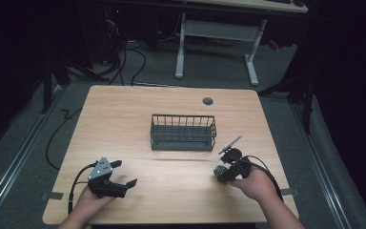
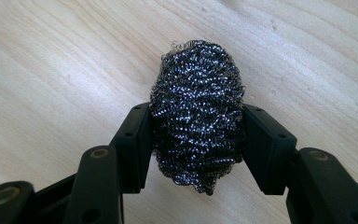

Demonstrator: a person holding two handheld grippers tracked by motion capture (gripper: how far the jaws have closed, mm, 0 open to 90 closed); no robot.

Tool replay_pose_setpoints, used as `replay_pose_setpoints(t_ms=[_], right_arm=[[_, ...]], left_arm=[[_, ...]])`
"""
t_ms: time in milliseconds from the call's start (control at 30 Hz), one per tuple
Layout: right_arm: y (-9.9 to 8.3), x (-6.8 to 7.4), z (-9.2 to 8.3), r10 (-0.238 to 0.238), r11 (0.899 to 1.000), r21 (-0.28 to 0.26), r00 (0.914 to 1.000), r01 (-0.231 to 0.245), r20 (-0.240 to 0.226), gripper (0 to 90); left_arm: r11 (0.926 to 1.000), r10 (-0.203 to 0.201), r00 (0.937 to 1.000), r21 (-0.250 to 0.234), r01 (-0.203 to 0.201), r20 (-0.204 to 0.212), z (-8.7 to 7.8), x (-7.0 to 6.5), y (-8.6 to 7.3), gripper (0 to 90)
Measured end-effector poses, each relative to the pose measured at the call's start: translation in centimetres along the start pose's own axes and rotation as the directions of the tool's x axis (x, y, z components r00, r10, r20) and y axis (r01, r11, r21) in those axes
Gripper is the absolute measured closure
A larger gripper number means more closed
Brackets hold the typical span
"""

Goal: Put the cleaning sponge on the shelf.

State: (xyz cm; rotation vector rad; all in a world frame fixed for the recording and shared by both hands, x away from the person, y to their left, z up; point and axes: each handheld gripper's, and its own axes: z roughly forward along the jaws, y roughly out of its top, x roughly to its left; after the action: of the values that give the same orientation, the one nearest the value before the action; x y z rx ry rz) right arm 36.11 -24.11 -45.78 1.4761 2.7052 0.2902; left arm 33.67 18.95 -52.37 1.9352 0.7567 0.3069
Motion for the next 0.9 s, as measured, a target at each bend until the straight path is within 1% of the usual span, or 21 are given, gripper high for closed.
replay_pose_setpoints(t_ms=[133,200,300,367,400,533,600,700,733,767,867,900], right_arm=[[0.2,0.1,-0.7,0.007,1.000,-0.006,1.0000,-0.007,-0.001,48.0],[0.3,0.0,-0.9,0.000,1.000,-0.008,1.0000,0.000,0.002,48.5],[0.4,0.0,-1.2,-0.002,1.000,-0.007,1.0000,0.002,0.008,49.1],[0.4,0.0,-1.2,-0.001,1.000,-0.008,1.0000,0.001,0.004,49.1],[0.4,0.0,-1.3,-0.002,1.000,-0.011,0.9999,0.002,0.010,49.1],[0.4,-0.1,-1.5,0.005,1.000,-0.017,1.0000,-0.005,-0.001,49.1],[0.5,-0.3,-1.8,0.008,1.000,-0.025,1.0000,-0.008,-0.003,49.0],[0.7,-0.6,-2.4,0.026,0.999,-0.033,0.9996,-0.026,-0.012,48.9],[0.8,-0.7,-2.6,0.024,0.999,-0.039,0.9996,-0.025,-0.016,48.9],[0.9,-0.8,-2.9,0.030,0.999,-0.045,0.9994,-0.030,-0.016,48.9],[1.3,-0.9,-3.6,0.026,0.998,-0.053,0.9997,-0.026,-0.004,48.8],[1.3,-0.9,-3.6,0.026,0.998,-0.053,0.9997,-0.026,-0.004,48.8]], left_arm=[[1.0000,-0.002,1.0000,-0.001,0.002,-0.001,0.0,0.0,0.0,5.5],[1.0000,-0.002,1.0000,-0.001,0.002,-0.001,0.0,0.0,0.0,5.5],[1.0000,-0.004,1.0000,-0.004,0.004,-0.002,-0.1,0.1,0.0,5.5],[1.0000,-0.004,1.0000,-0.005,0.004,-0.002,-0.1,0.1,0.0,5.5],[1.0000,-0.003,1.0000,-0.004,0.003,-0.004,-0.1,0.1,0.0,5.5],[1.0000,-0.001,1.0000,-0.006,0.001,-0.003,-0.1,0.1,0.0,5.5],[1.0000,-0.001,1.0000,-0.002,0.001,-0.001,0.0,0.2,0.0,5.5],[1.0000,-0.001,1.0000,-0.001,0.001,-0.001,0.0,0.2,0.0,5.5],[1.0000,-0.001,1.0000,-0.002,0.001,-0.001,0.0,0.2,0.0,5.5],[1.0000,-0.001,1.0000,-0.002,0.001,-0.002,0.0,0.2,0.0,5.6],[1.0000,0.001,1.0000,-0.002,-0.001,-0.001,0.0,0.1,0.1,5.5],[1.0000,0.001,1.0000,-0.002,-0.001,-0.001,0.0,0.1,0.1,5.6]])
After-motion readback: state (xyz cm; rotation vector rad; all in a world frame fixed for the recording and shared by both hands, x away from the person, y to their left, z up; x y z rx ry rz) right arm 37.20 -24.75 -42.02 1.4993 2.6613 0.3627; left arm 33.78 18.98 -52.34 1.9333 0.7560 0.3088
